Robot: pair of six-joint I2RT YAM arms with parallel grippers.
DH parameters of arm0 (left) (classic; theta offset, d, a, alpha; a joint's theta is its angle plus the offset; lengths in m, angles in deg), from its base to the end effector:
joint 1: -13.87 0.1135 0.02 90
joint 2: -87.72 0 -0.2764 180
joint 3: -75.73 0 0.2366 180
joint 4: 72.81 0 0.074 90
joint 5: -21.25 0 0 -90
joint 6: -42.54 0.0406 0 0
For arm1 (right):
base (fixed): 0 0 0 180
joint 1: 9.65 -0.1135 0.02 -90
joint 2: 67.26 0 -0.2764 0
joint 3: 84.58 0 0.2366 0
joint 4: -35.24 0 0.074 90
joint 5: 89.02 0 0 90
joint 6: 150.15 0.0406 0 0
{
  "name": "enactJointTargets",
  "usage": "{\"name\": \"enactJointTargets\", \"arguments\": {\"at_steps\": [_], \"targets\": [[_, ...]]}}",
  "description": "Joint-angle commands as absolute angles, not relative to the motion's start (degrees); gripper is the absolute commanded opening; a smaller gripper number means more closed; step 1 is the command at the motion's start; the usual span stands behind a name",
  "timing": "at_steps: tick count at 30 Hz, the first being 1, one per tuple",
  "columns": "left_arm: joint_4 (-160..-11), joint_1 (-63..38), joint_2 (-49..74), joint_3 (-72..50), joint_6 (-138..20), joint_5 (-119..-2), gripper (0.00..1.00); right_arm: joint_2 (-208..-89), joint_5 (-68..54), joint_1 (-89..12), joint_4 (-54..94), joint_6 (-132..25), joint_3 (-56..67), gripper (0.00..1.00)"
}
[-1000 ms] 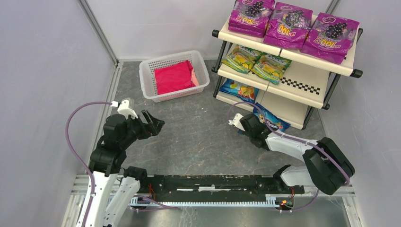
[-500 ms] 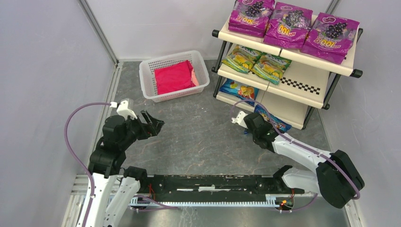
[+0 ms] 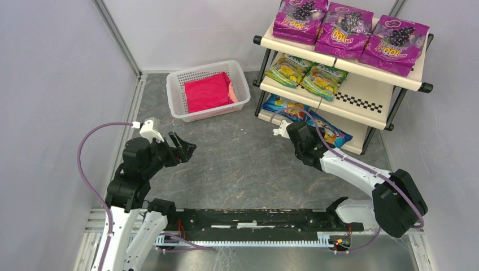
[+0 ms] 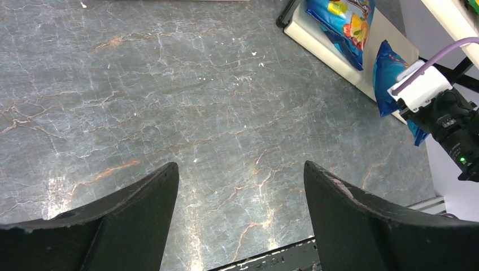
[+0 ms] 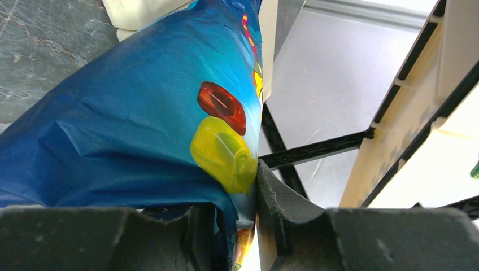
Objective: Place and organize the candy bags onto the shelf
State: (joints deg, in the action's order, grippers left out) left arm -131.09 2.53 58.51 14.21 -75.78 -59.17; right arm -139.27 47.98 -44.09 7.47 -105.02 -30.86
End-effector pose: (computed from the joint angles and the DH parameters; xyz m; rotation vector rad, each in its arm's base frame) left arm 0.0783 -0.0226 0.3249 -0.1981 2.0612 -0.6016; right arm 0.2063 0.1055 0.2289 -1.1313 1.9828 -1.0561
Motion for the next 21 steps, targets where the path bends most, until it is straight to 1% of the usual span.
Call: {"name": "enactJointTargets", "arguments": {"at_steps": [1, 3, 7, 11, 13, 14, 15, 16, 19, 21], "targets": [[-128.69, 2.51, 58.64, 14.18, -72.95, -58.32, 0.87, -140.08, 53.32, -43.32, 17.8, -115.29, -29.47, 0.0], [-128.66, 2.54, 58.63, 14.15, -72.95, -58.36, 0.87, -140.82, 50.45, -41.0, 21.58, -118.11, -30.51, 0.0], [-128.63, 2.54, 58.62, 14.2, -72.95, -58.35, 0.87, -141.54, 38.82, -33.94, 28.62, -121.83, -33.49, 0.0], [-128.71, 2.61, 58.5, 14.28, -72.91, -58.14, 0.87, -141.87, 29.42, -31.15, 38.76, -130.8, -40.74, 0.0], [-128.63, 2.56, 58.33, 14.28, -72.86, -58.03, 0.87, -142.79, 27.23, -29.17, 44.75, -132.56, -43.17, 0.01], [-128.56, 2.54, 58.29, 14.28, -72.86, -57.91, 0.87, -143.42, 26.25, -28.19, 45.26, -132.39, -43.07, 0.03], [-128.55, 2.53, 58.16, 14.31, -72.79, -57.75, 0.87, -144.17, 24.99, -27.73, 43.95, -131.9, -42.33, 0.07], [-128.49, 2.54, 58.16, 14.36, -72.78, -57.68, 0.87, -144.63, 23.97, -27.4, 42.09, -131.27, -41.36, 0.13], [-128.49, 2.55, 57.86, 14.37, -72.69, -57.42, 0.87, -144.97, 23.32, -27.37, 37.02, -128.71, -39.08, 0.53], [-128.49, 2.61, 57.93, 14.37, -72.62, -57.26, 0.87, -143.61, 22.74, -27.45, 34.45, -126.92, -38.83, 0.71]]}}
